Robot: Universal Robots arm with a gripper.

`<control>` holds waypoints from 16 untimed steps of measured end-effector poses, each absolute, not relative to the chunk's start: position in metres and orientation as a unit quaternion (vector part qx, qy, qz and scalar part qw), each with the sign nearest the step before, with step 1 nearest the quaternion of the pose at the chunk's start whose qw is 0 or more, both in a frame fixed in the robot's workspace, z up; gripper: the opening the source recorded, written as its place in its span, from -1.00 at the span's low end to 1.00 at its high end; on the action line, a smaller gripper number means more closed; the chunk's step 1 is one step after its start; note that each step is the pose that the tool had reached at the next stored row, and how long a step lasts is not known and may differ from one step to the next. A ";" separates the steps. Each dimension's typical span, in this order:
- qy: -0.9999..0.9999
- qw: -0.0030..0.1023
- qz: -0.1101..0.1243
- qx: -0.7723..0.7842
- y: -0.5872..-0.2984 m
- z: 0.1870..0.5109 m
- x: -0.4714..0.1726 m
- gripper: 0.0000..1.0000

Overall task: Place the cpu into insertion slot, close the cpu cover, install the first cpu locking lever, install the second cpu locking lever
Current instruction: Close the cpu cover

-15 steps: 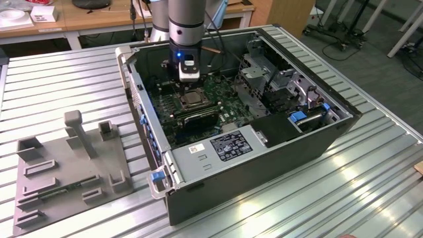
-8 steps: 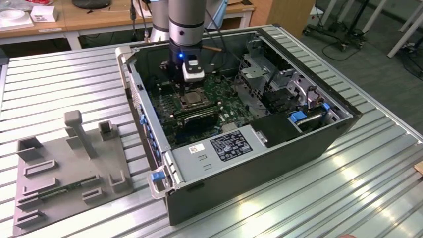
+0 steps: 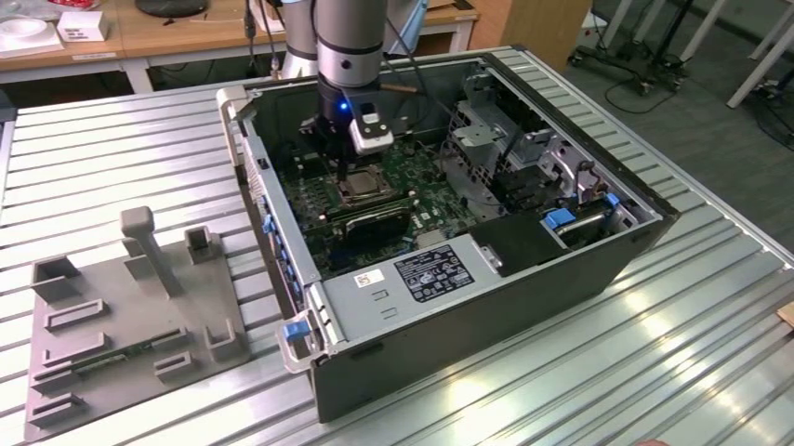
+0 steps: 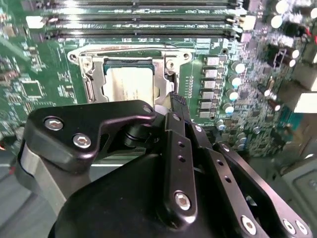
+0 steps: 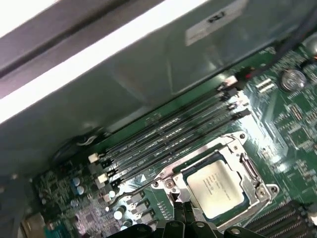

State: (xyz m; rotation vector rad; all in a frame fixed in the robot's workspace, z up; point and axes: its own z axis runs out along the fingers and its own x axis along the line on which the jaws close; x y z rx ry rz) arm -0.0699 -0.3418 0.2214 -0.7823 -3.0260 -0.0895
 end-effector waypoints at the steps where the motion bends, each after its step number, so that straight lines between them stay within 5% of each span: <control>1: -0.970 0.007 -0.029 -0.242 -0.342 0.221 -0.070 -0.79; 11: -0.975 0.006 -0.028 -0.220 -0.342 0.221 -0.070 -0.79; 16: -0.977 -0.013 -0.033 -0.211 -0.342 0.221 -0.070 -0.79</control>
